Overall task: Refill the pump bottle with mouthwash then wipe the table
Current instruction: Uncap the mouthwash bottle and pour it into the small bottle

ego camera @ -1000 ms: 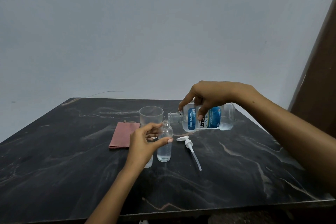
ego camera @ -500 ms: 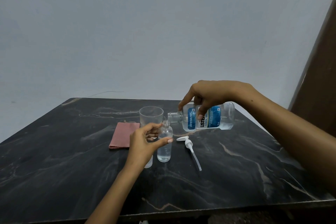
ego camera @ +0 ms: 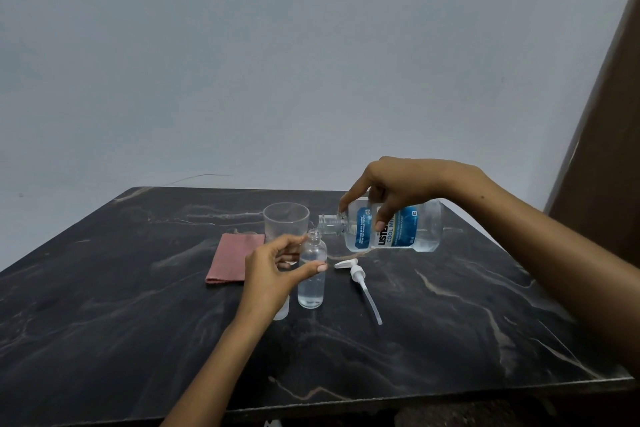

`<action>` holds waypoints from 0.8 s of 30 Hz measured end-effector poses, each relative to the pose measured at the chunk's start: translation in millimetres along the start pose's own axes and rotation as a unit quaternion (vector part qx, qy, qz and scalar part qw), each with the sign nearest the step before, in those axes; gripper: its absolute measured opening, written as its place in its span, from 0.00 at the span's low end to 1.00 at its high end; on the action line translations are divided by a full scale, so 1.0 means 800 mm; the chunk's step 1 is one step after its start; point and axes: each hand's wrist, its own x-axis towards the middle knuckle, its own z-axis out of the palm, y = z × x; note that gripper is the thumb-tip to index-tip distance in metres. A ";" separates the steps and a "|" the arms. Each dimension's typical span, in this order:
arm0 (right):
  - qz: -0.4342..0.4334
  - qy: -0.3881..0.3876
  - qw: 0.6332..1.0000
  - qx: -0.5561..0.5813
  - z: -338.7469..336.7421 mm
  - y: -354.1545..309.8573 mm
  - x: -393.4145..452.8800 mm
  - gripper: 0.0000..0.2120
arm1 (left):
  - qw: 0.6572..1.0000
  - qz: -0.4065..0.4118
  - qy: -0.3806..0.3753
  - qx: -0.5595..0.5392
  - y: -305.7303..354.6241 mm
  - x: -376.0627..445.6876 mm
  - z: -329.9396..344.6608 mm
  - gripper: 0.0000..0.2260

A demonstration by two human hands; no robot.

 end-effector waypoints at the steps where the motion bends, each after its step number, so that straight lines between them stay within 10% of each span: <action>1: 0.000 0.006 1.000 0.004 0.003 0.002 -0.002 0.26 | 1.000 -0.001 0.000 -0.001 0.000 0.000 0.000 0.20; 10: 0.016 0.106 0.978 0.179 0.058 0.023 -0.030 0.25 | 1.000 0.008 -0.006 -0.010 -0.002 0.000 0.000 0.20; 24: 0.079 0.384 0.811 0.434 0.164 0.038 -0.056 0.23 | 1.000 0.019 -0.004 -0.015 -0.006 -0.002 0.000 0.20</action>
